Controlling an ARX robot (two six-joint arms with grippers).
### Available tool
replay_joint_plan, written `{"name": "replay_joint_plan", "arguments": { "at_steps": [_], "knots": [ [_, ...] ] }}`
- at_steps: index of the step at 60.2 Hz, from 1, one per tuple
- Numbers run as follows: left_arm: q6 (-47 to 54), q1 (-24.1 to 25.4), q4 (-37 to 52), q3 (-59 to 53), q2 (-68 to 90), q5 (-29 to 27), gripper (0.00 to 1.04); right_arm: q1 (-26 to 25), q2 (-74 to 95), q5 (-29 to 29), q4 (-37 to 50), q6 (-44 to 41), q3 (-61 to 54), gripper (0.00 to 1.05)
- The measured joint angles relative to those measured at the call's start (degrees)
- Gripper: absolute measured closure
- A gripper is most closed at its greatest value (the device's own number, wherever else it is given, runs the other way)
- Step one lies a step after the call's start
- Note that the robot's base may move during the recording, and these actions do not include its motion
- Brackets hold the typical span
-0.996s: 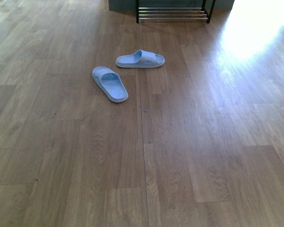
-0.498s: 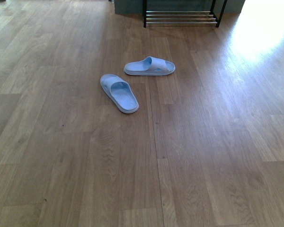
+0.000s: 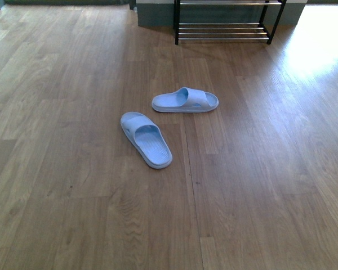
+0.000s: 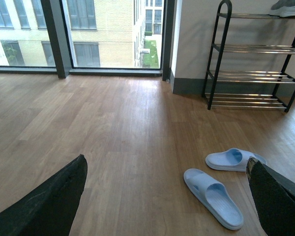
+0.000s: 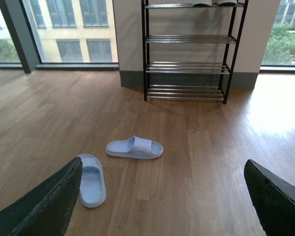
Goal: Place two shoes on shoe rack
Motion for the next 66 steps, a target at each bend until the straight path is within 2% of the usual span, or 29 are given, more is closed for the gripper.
{"name": "replay_joint_plan", "arguments": {
  "at_steps": [66],
  "knots": [
    [0.02, 0.0, 0.0, 0.0, 0.0, -0.02, 0.09, 0.0, 0.04, -0.17, -0.02, 0.0, 0.0, 0.09]
  ]
}}
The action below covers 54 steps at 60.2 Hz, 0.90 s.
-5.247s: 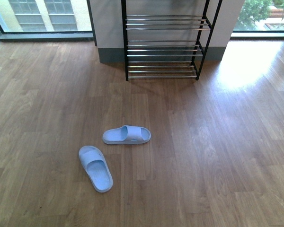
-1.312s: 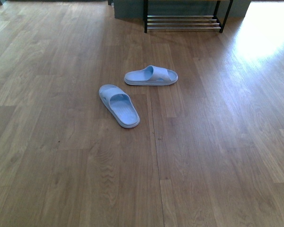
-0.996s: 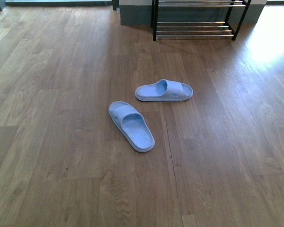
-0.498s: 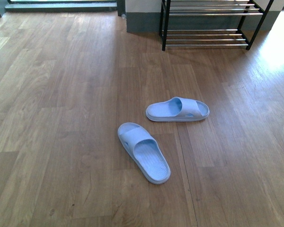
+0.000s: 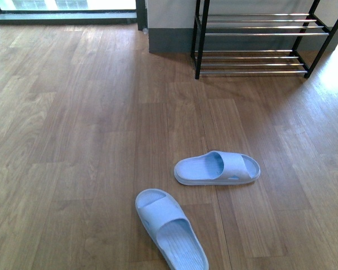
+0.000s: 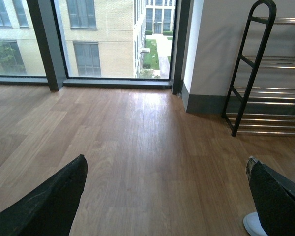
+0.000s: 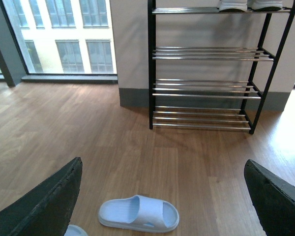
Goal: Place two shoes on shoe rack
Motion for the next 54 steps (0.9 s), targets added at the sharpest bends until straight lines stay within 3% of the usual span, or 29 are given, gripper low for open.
{"name": "replay_joint_plan", "arguments": {
  "at_steps": [29, 35, 41, 54],
  "knots": [
    [0.0, 0.0, 0.0, 0.0, 0.0, 0.0, 0.09, 0.0, 0.0, 0.0, 0.0, 0.0, 0.0, 0.09],
    [0.0, 0.0, 0.0, 0.0, -0.02, 0.02, 0.09, -0.28, 6.23, -4.07, -2.78, -1.4, 1.29, 0.09],
    [-0.02, 0.0, 0.0, 0.0, 0.0, 0.0, 0.09, 2.62, 18.47, -2.03, 4.35, -2.6, 1.4, 0.09],
    [0.0, 0.0, 0.0, 0.0, 0.0, 0.0, 0.09, 4.55, 58.8, -8.68, 33.27, -9.38, 4.74, 0.09]
  ]
}}
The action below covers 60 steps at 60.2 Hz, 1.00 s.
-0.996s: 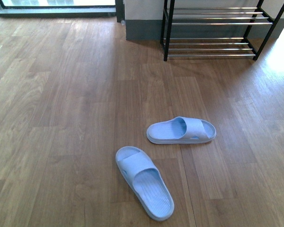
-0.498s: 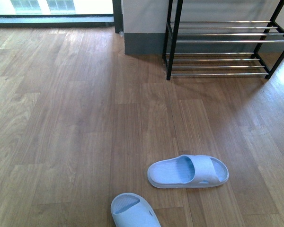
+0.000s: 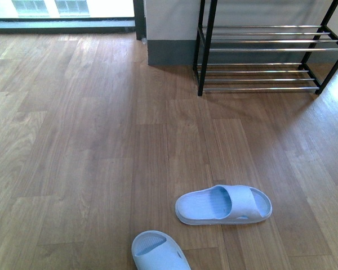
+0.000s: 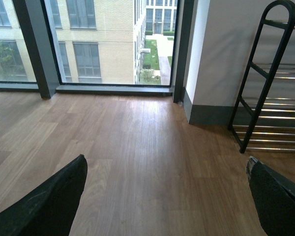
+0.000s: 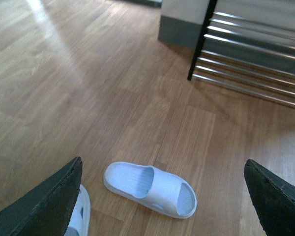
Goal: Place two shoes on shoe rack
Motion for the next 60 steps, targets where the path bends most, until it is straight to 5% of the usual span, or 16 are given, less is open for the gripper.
{"name": "replay_joint_plan", "arguments": {
  "at_steps": [5, 21, 42, 60],
  "knots": [
    [0.0, 0.0, 0.0, 0.0, 0.0, 0.0, 0.09, 0.35, 24.3, -3.28, 12.31, -6.08, 4.92, 0.09],
    [0.0, 0.0, 0.0, 0.0, 0.0, 0.0, 0.09, 2.58, 68.65, -4.26, 23.56, -14.6, 18.73, 0.09],
    [0.0, 0.0, 0.0, 0.0, 0.0, 0.0, 0.09, 11.23, 99.08, -8.87, 22.1, -15.91, 36.17, 0.09],
    [0.0, 0.0, 0.0, 0.0, 0.0, 0.0, 0.09, 14.67, 113.31, -8.57, 29.07, -9.03, 48.0, 0.09]
  ]
}}
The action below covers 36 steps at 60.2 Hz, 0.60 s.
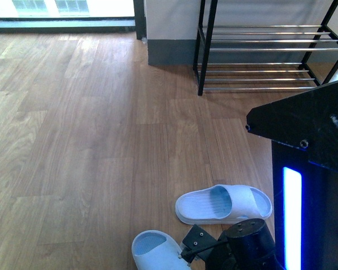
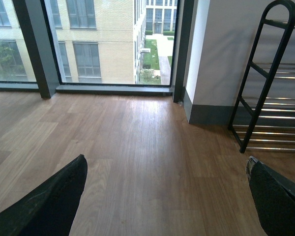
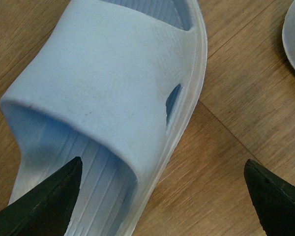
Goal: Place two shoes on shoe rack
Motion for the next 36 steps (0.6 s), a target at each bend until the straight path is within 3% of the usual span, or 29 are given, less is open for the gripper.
{"name": "replay_joint_plan", "arguments": {
  "at_steps": [10, 36],
  "knots": [
    [0.0, 0.0, 0.0, 0.0, 0.0, 0.0, 0.09, 0.04, 2.27, 0.72, 1.25, 3.13, 3.04, 0.11],
    [0.0, 0.0, 0.0, 0.0, 0.0, 0.0, 0.09, -1.75, 4.83, 0.7, 2.62, 6.05, 5.49, 0.75]
  ]
}}
